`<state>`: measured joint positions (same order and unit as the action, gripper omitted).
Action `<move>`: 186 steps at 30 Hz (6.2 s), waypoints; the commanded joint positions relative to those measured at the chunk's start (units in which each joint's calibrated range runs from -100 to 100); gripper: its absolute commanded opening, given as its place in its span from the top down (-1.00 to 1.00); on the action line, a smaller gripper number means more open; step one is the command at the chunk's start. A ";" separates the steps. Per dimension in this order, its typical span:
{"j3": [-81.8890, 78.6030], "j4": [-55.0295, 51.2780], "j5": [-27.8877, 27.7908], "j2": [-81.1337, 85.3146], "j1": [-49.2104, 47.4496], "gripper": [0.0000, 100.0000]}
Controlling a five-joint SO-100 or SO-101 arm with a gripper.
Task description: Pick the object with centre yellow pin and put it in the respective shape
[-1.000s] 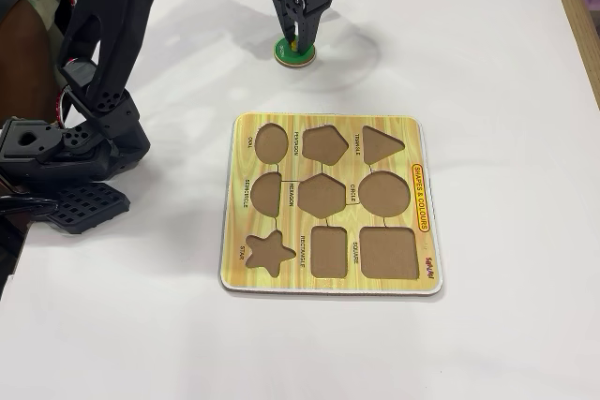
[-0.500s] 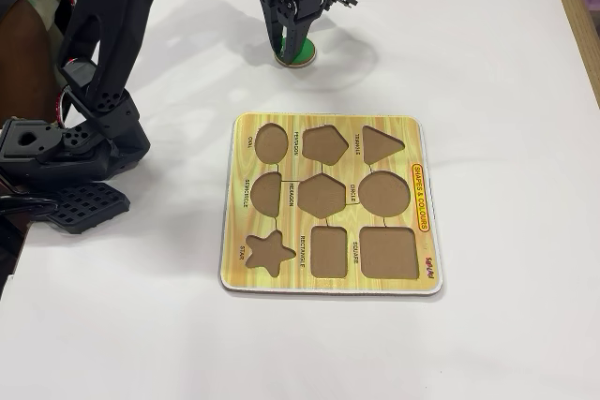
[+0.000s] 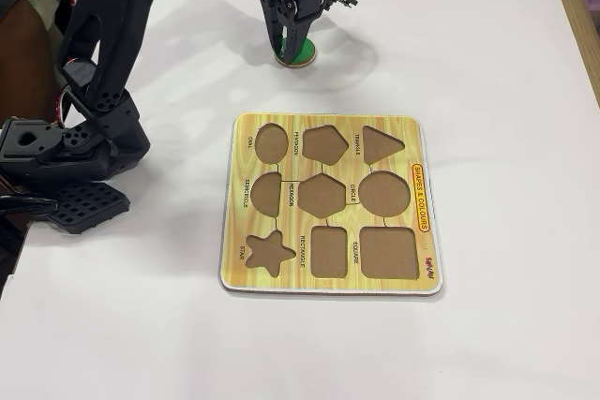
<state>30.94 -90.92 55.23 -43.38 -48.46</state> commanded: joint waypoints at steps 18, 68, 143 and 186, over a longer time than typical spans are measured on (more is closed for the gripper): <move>1.17 4.14 0.16 0.46 0.12 0.81; 0.81 7.60 0.06 0.71 0.12 0.84; 1.35 3.45 -0.41 20.79 32.93 0.94; 7.19 6.99 -0.36 7.07 48.85 0.96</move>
<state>36.42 -83.89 55.12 -36.60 1.03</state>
